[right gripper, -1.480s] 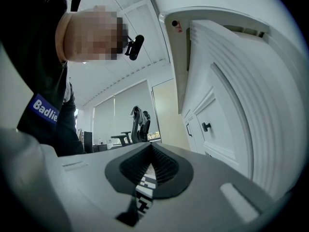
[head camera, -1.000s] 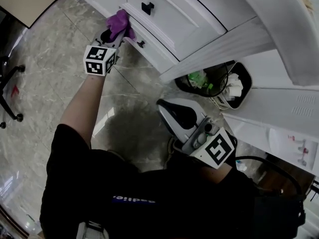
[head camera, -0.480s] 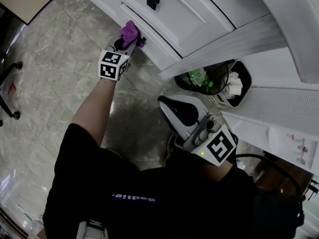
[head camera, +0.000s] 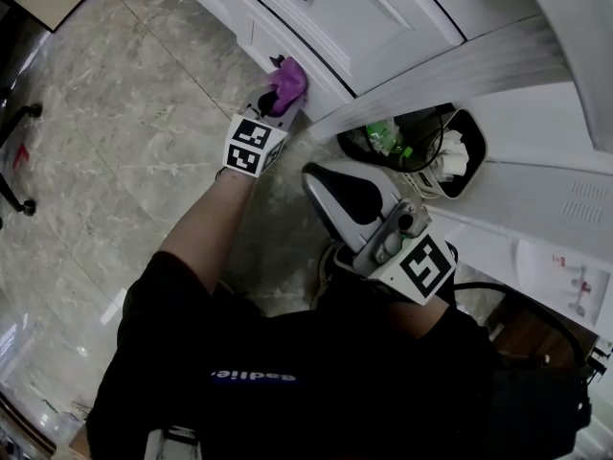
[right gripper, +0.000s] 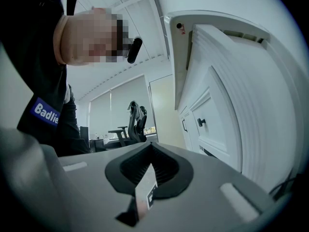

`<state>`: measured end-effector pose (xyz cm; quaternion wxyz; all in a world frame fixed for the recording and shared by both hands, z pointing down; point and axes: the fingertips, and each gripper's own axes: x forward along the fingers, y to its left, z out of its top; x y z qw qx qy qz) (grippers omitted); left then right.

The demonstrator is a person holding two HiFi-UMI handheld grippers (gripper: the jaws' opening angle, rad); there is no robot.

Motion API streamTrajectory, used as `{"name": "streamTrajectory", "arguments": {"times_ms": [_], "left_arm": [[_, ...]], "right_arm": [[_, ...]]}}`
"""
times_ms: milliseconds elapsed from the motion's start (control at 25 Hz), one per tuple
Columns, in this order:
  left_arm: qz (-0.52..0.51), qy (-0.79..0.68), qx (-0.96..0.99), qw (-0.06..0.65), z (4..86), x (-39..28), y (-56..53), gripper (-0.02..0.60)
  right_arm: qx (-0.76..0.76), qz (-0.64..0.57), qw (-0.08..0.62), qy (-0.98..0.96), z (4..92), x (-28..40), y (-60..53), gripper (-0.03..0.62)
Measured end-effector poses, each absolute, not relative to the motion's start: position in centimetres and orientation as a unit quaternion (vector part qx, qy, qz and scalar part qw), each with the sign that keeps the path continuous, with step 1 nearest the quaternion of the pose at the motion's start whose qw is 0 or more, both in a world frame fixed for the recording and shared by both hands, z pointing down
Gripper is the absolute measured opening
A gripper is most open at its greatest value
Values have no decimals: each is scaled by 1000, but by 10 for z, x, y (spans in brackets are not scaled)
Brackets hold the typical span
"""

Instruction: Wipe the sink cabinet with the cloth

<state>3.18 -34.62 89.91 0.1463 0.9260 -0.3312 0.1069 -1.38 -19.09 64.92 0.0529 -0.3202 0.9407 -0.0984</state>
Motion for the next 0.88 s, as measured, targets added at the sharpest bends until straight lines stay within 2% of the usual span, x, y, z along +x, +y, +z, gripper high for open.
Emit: {"name": "streamTrajectory", "arguments": {"times_ms": [280, 480, 880], "left_arm": [[98, -295, 937, 159, 897, 65, -304, 84], [127, -228, 959, 110, 898, 75, -272, 84], [160, -363, 912, 107, 919, -43, -378, 84]], "right_arm": [[-320, -113, 63, 938, 649, -11, -191, -3], [-321, -119, 71, 937, 647, -13, -195, -3], [-337, -124, 65, 931, 651, -4, -191, -3]]}}
